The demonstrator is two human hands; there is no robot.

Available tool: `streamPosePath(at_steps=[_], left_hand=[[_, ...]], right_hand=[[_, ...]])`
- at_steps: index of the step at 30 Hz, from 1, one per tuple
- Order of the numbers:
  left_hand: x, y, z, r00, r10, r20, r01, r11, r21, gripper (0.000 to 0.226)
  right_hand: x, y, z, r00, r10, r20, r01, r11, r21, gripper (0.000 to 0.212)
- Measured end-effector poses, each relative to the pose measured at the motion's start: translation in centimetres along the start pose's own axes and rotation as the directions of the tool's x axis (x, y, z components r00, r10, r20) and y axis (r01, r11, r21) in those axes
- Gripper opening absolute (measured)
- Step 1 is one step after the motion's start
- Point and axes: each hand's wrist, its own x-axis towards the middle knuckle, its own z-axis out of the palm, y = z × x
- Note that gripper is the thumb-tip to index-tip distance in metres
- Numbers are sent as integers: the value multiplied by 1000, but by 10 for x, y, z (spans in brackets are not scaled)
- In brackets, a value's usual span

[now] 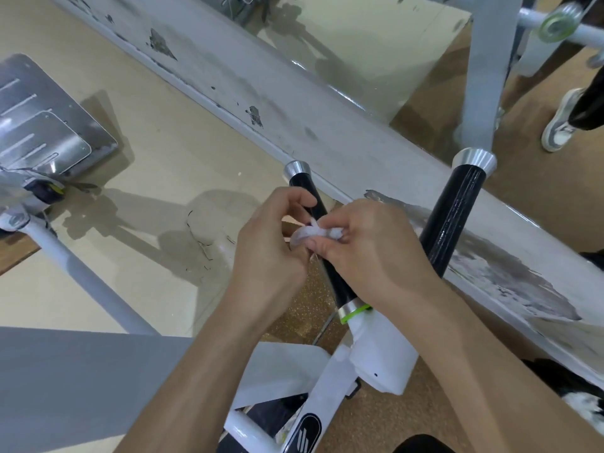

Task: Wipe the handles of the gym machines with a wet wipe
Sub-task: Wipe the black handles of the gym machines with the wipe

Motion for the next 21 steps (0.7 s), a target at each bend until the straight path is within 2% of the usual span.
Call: streamPosePath(at_steps=[4, 6, 8, 12, 14, 16, 18, 21], left_hand=[[-9, -4, 9, 996, 81, -32, -81, 997, 15, 58], [-9, -4, 10, 995, 93, -41, -92, 995, 26, 67], [-9, -2, 9, 995, 87, -43, -88, 996, -20, 67], [-14, -9, 14, 993, -47, -108, 31, 989, -146, 56], [-17, -13, 18, 984, -146, -98, 116, 958, -262, 45], [-19, -15, 21, 981, -174, -81, 138, 932, -334, 39], [-21, -15, 21, 979, -181, -95, 135, 922, -363, 45], [-22, -15, 22, 976, -201, -85, 149, 896, -418, 54]], right_hand=[[7, -1, -2, 999, -11, 50, 15, 995, -95, 31], [12, -5, -5, 996, -20, 81, 33, 986, -162, 18], [19, -9, -8, 992, -26, 122, 52, 976, -214, 8], [33, -10, -9, 986, -64, 152, 99, 967, -234, 18], [37, -7, -9, 980, -84, 180, 125, 965, -231, 18], [34, -5, -11, 967, -86, 238, 135, 971, -198, 15], [32, -6, -15, 960, -63, 272, 109, 982, -157, 11], [48, -9, -5, 962, -88, 260, 162, 947, -277, 10]])
